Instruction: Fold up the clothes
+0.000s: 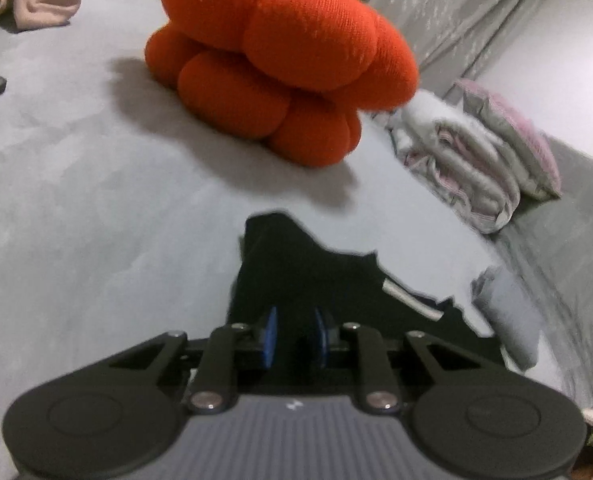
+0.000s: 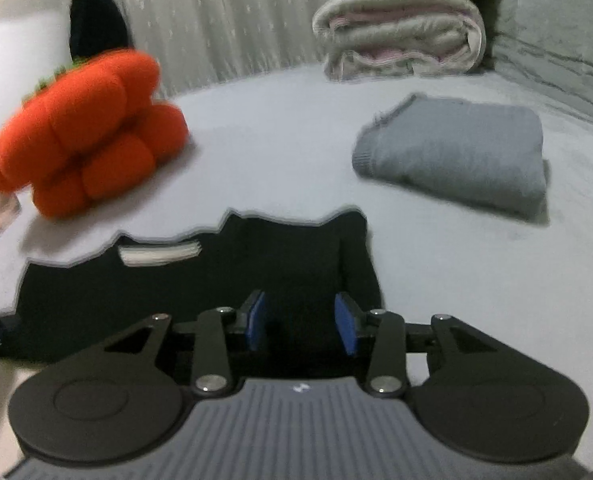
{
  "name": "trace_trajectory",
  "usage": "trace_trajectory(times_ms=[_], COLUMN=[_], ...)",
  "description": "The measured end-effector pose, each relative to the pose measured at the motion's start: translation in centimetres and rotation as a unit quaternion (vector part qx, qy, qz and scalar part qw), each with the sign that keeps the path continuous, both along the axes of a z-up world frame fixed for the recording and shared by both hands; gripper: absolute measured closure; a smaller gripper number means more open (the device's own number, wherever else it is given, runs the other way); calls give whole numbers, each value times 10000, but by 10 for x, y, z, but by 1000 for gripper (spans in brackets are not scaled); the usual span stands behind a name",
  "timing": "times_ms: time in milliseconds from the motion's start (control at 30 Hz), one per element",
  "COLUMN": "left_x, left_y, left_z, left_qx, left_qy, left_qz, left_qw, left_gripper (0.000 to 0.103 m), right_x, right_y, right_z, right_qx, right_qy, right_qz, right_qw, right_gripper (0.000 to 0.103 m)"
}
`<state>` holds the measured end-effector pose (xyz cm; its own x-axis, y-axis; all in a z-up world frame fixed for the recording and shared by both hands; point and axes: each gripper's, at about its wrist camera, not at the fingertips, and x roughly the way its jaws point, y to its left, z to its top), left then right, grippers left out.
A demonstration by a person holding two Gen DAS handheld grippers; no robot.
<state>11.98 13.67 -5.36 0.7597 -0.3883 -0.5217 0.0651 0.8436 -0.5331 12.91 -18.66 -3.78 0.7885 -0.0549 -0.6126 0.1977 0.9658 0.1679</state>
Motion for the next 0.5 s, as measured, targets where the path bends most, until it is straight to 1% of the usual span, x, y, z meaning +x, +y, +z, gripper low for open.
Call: trace_trajectory(times_ms=[33, 133, 233, 367, 433, 500], left_x=[0, 0, 7, 34, 50, 63], left_y=[1, 3, 1, -1, -5, -9], left_z=[2, 7, 10, -1, -8, -12], left_qx=[-35, -98, 92, 275, 488, 658], left_qy=[-63, -234, -366, -170, -50, 21], left_qz=[36, 124, 207, 287, 274, 286], left_qw=[10000, 9996, 9991, 9991, 9984, 9974], left_gripper=[82, 83, 85, 86, 85, 82], right_x=[-1, -7, -13, -17, -15, -13], right_y=[-1, -6, -10, -10, -10, -11], right_z=[-2, -2, 0, -2, -2, -1], right_qx=[-43, 78, 210, 292, 255, 230], right_qy=[35, -8, -112, -221, -247, -295], right_qz=[-21, -1, 46, 122, 150, 168], right_qw=[10000, 10000, 9997, 9993, 9993, 9992], right_gripper=[60, 60, 60, 60, 60, 60])
